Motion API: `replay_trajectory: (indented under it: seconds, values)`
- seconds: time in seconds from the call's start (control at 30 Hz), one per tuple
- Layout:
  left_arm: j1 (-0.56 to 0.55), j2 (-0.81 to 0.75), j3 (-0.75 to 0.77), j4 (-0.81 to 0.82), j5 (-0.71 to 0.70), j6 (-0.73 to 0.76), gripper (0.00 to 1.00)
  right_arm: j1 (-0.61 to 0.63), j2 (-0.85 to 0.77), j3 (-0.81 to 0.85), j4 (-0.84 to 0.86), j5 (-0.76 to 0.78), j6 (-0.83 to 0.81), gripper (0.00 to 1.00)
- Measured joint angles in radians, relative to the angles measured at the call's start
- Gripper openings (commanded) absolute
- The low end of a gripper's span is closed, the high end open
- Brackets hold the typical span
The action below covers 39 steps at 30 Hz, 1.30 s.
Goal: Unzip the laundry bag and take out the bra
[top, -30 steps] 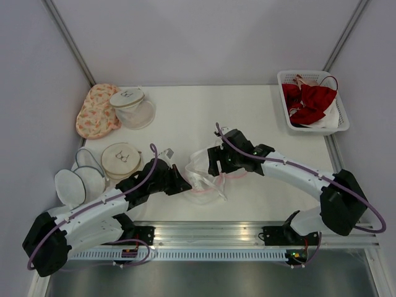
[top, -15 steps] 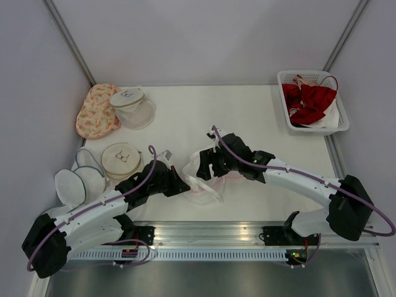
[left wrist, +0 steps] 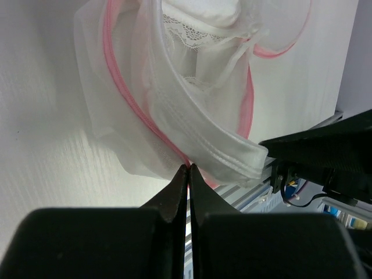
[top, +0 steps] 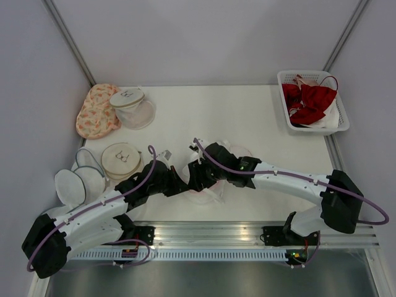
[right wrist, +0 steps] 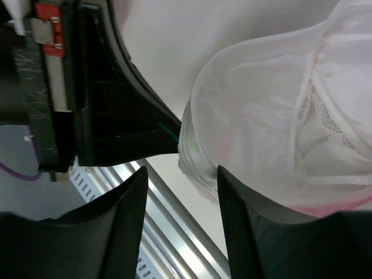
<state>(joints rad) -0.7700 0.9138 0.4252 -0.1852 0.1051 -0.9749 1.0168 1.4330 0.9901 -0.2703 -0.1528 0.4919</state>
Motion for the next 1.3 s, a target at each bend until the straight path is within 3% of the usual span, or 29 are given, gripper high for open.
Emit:
replay_trajectory:
  seconds: [0.2,0.27,0.3,0.4,0.73,1.03,1.07,1.13,1.17,1.3]
  values:
    - [0.0,-0.039,0.0,-0.004,-0.005,-0.001,0.02,-0.001,0.024,0.024,-0.055,0.089,-0.02,0.36]
    - [0.0,-0.052,0.0,-0.005,-0.008,-0.001,0.02,0.0,0.025,0.034,-0.058,0.113,-0.029,0.25]
    - [0.0,-0.058,-0.001,-0.005,-0.01,-0.001,0.02,0.0,0.026,0.038,-0.058,0.121,-0.032,0.14]
    - [0.0,-0.069,-0.008,-0.007,-0.017,-0.002,0.02,0.0,0.036,0.042,-0.057,0.135,-0.04,0.0]
    - [0.002,-0.094,-0.017,-0.019,-0.023,-0.002,0.02,-0.042,0.042,0.082,-0.146,0.307,-0.042,0.0]
    - [0.003,-0.096,-0.018,-0.024,-0.024,-0.002,0.02,-0.306,0.029,0.181,-0.278,0.598,-0.063,0.0]
    - [0.003,-0.096,-0.018,-0.024,-0.025,-0.002,0.02,-0.326,0.041,0.185,-0.282,0.623,-0.064,0.02]
    - [0.003,-0.096,-0.018,-0.024,-0.025,-0.001,0.02,-0.356,0.074,0.189,-0.285,0.658,-0.069,0.24]
    - [0.004,-0.096,-0.018,-0.024,-0.024,-0.001,0.02,-0.368,0.096,0.19,-0.285,0.671,-0.071,0.53]
    - [0.007,-0.096,-0.018,-0.028,-0.025,-0.001,0.02,-0.389,0.172,0.188,-0.288,0.671,-0.092,0.76]
